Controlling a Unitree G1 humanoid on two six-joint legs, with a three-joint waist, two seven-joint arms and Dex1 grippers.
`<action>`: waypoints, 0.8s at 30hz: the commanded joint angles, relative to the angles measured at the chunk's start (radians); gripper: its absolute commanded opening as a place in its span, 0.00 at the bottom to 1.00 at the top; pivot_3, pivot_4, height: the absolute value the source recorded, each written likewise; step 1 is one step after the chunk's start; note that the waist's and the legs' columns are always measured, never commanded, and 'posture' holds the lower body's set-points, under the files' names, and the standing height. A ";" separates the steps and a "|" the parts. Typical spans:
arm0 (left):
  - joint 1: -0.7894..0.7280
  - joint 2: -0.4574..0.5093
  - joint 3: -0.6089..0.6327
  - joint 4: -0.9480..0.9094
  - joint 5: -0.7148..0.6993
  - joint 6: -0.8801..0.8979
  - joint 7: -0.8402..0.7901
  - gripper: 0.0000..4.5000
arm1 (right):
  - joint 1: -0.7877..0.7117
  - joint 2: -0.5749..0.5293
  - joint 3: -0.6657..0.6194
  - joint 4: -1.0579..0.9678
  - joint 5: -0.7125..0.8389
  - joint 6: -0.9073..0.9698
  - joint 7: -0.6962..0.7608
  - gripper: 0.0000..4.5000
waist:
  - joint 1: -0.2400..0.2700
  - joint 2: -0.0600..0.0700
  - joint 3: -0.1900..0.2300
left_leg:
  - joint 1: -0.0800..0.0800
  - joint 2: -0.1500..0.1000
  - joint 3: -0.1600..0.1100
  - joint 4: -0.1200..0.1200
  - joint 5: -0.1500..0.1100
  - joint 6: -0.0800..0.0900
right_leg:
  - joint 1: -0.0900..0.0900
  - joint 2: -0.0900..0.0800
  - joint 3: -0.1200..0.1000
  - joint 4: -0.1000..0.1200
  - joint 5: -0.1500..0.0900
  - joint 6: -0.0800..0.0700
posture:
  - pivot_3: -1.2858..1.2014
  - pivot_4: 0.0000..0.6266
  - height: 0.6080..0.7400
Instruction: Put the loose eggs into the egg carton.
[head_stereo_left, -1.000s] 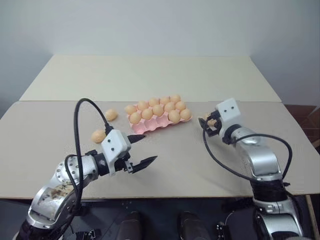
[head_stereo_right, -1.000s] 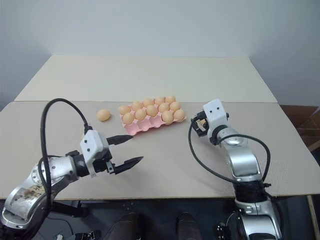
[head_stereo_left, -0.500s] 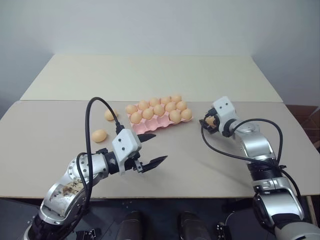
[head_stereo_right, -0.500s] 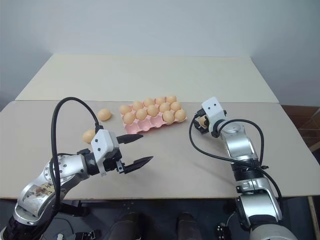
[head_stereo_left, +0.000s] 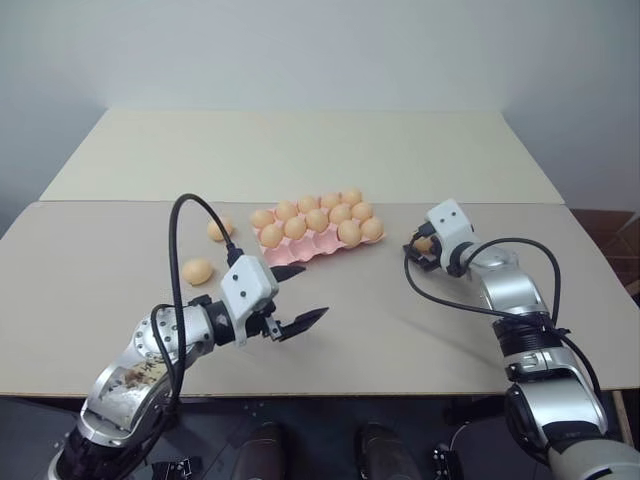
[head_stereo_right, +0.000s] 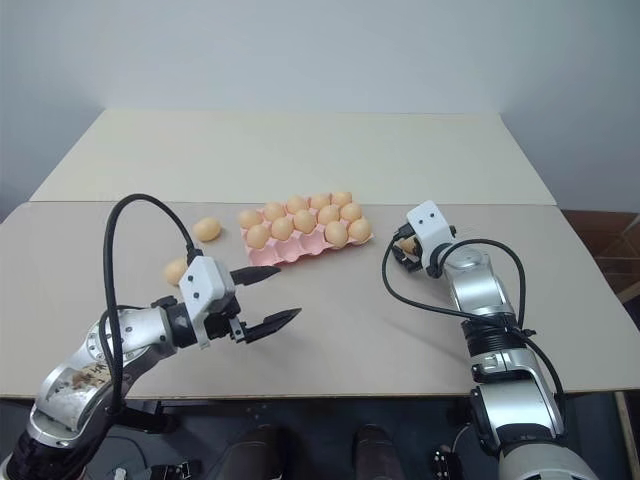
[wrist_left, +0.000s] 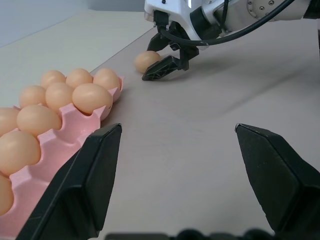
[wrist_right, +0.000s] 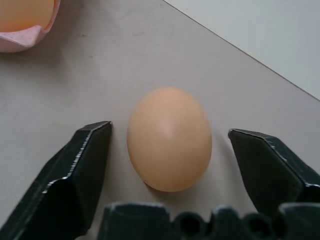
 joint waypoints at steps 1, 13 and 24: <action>0.010 -0.001 0.042 -0.003 0.003 -0.021 0.007 0.87 | -0.028 -0.003 -0.003 -0.012 -0.016 -0.037 -0.009 0.73 | 0.000 0.000 0.000 | 0.000 0.000 0.000 0.000 0.000 0.000 | 0.000 0.000 0.000 0.000 0.000 0.000 | 0.52 0.24 1.00; 0.104 -0.011 0.087 -0.061 -0.013 -0.006 0.035 0.87 | 0.064 -0.007 -0.044 -0.277 0.015 0.038 0.000 0.31 | 0.001 0.000 0.000 | 0.000 0.000 0.000 0.000 0.000 0.000 | 0.000 0.000 0.000 0.000 0.000 0.000 | 0.52 0.24 1.00; 0.381 -0.087 0.282 -0.179 -0.069 -0.025 0.129 0.87 | 0.248 0.198 -0.033 -0.961 0.160 0.451 -0.110 0.30 | -0.001 0.001 0.000 | 0.003 0.002 -0.004 0.000 0.000 0.000 | 0.001 0.000 0.000 0.001 0.000 -0.001 | 0.52 0.24 1.00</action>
